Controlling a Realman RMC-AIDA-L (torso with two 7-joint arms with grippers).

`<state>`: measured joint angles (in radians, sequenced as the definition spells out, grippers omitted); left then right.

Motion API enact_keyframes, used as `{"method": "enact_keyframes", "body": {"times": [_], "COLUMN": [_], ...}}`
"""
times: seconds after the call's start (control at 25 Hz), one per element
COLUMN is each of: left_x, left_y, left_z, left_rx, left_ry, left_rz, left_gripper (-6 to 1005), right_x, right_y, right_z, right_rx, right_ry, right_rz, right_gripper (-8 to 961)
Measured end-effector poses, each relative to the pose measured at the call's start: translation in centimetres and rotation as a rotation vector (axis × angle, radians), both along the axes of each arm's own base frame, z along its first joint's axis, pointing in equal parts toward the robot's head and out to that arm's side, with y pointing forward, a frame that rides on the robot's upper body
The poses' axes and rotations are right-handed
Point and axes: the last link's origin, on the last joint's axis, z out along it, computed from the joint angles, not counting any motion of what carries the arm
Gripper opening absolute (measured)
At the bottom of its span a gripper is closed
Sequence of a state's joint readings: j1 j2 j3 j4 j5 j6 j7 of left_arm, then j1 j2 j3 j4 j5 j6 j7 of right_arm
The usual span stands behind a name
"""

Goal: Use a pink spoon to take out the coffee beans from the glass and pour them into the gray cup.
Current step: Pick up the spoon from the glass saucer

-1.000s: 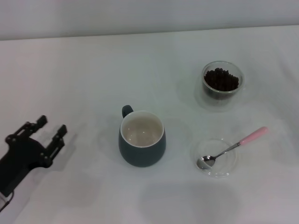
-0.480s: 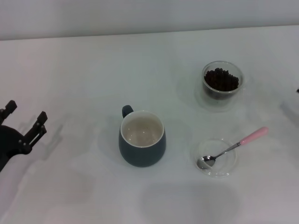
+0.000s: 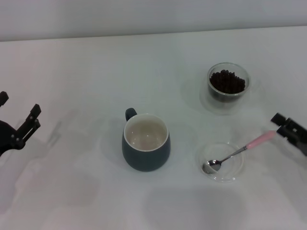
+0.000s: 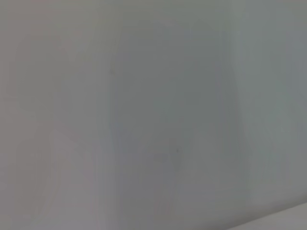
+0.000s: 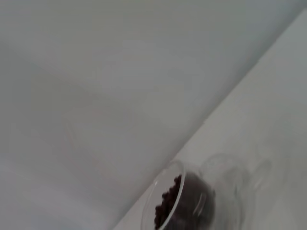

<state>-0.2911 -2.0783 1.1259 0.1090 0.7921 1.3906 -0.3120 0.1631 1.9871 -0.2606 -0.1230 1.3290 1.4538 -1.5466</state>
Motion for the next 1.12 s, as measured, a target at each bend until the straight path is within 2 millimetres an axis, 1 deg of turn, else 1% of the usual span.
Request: {"method": "enact_keyframes", "body": {"times": [0.2, 0.52, 0.8, 1.12], "left_x": [0.0, -0.4, -0.7, -0.8], "left_y": [0.0, -0.5, -0.9, -1.4], "left_z": [0.1, 0.1, 0.1, 0.1], "left_rx": [0.001, 0.002, 0.003, 0.011], "left_ry": [0.001, 0.001, 0.000, 0.012], "left_rz": [-0.002, 0.013, 0.024, 0.017], "left_gripper": [799, 800, 799, 800], "right_x": [-0.3, -0.9, -1.0, -0.6], "right_y": [-0.9, -1.3, -1.2, -1.0], "right_z": [-1.3, -2.5, -2.7, -2.6], "right_rx": [-0.022, -0.034, -0.026, -0.005], "right_ry": [0.024, 0.019, 0.006, -0.030], "right_rz": [-0.010, 0.012, 0.017, 0.005], "right_gripper": [871, 870, 869, 823]}}
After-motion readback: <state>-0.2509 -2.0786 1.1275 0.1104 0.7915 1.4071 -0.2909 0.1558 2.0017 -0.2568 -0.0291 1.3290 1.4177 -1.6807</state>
